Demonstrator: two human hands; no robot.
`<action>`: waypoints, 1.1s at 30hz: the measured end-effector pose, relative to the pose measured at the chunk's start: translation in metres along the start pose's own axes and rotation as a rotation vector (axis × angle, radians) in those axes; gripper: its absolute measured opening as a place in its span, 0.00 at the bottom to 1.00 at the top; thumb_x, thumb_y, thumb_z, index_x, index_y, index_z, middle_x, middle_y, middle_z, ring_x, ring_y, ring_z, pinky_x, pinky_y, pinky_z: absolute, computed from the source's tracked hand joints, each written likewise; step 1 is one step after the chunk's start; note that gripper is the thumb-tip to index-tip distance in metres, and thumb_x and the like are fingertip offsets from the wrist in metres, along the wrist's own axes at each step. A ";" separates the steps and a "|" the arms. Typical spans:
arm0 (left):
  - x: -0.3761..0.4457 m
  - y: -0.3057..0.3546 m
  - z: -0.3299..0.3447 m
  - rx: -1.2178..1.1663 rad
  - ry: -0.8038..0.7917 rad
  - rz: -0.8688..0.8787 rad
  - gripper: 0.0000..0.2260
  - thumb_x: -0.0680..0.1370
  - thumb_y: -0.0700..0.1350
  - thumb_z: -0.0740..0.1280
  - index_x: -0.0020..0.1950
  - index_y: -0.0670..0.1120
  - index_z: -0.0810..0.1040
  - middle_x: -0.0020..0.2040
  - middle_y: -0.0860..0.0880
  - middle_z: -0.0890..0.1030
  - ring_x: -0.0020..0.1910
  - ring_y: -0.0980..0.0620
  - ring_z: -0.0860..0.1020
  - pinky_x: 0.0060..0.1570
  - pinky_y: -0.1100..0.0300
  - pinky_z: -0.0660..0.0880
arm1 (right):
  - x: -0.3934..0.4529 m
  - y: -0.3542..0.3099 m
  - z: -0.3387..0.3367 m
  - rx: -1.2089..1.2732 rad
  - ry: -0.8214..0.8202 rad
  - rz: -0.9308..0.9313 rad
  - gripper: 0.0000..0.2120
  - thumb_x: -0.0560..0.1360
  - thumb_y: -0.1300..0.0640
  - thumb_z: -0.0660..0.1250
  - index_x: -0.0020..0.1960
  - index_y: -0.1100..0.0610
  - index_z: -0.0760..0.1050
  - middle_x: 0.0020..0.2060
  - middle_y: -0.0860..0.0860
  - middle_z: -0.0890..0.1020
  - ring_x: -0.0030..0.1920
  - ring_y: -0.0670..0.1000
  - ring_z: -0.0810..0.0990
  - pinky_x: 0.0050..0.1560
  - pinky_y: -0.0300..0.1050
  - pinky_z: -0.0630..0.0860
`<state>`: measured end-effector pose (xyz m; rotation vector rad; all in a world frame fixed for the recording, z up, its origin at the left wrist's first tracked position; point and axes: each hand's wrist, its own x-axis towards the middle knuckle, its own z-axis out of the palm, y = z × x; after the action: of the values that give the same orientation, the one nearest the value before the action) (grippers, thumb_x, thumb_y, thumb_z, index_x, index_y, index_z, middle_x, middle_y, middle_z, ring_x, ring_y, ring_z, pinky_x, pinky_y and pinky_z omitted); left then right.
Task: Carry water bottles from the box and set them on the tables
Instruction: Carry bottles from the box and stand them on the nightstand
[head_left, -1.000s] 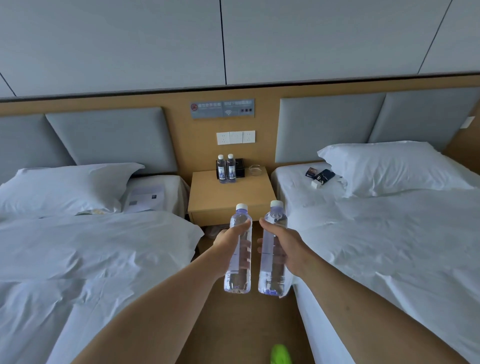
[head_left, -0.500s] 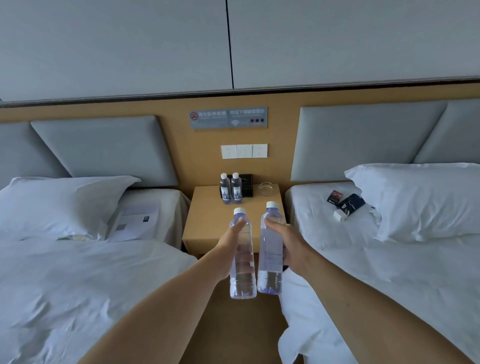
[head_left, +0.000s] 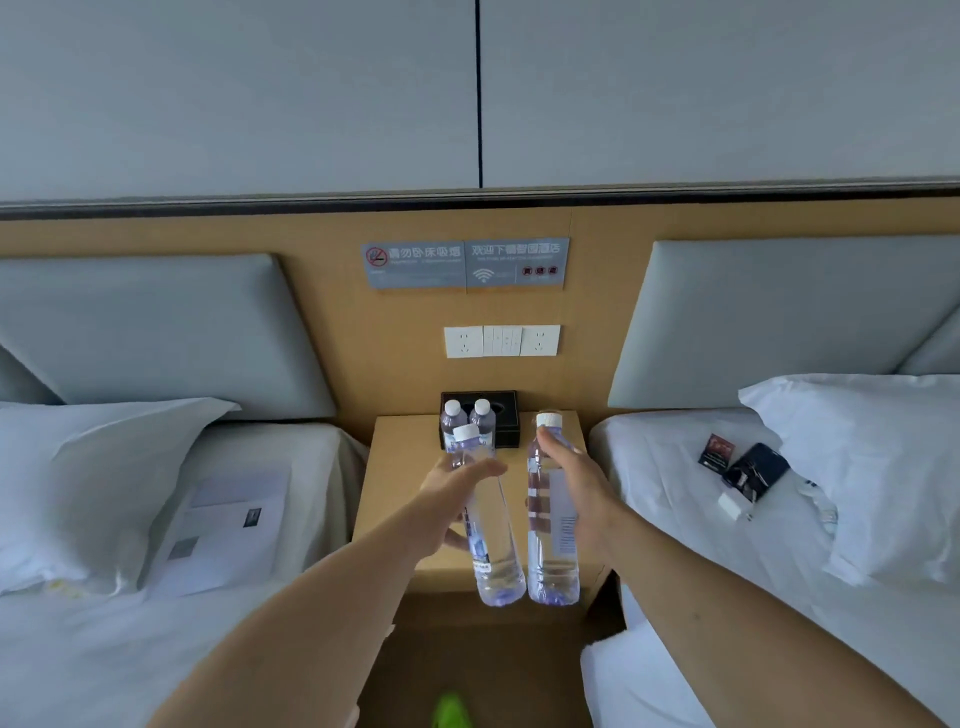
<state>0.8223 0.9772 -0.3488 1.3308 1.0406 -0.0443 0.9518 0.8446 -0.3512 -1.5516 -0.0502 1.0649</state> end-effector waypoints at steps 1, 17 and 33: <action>0.013 0.008 -0.007 0.031 -0.017 0.002 0.24 0.70 0.61 0.76 0.62 0.59 0.71 0.56 0.45 0.81 0.54 0.42 0.81 0.41 0.46 0.84 | 0.012 -0.006 0.004 -0.007 0.012 -0.001 0.26 0.65 0.31 0.76 0.55 0.46 0.82 0.45 0.57 0.87 0.41 0.59 0.86 0.44 0.56 0.84; 0.160 0.032 -0.039 0.022 0.079 -0.199 0.27 0.74 0.64 0.72 0.65 0.52 0.69 0.55 0.49 0.82 0.53 0.50 0.83 0.46 0.45 0.78 | 0.183 -0.030 0.019 -0.558 0.214 0.002 0.19 0.74 0.40 0.71 0.56 0.53 0.79 0.49 0.50 0.84 0.51 0.52 0.83 0.54 0.50 0.80; 0.266 0.025 -0.029 0.331 0.192 -0.239 0.21 0.73 0.57 0.77 0.63 0.58 0.74 0.47 0.53 0.75 0.42 0.55 0.78 0.33 0.62 0.78 | 0.315 -0.047 0.007 -0.750 0.167 0.039 0.11 0.70 0.48 0.77 0.43 0.53 0.77 0.44 0.51 0.83 0.45 0.53 0.80 0.42 0.43 0.74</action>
<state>0.9724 1.1456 -0.4953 1.5218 1.3972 -0.2834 1.1549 1.0429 -0.4963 -2.3172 -0.3371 0.9917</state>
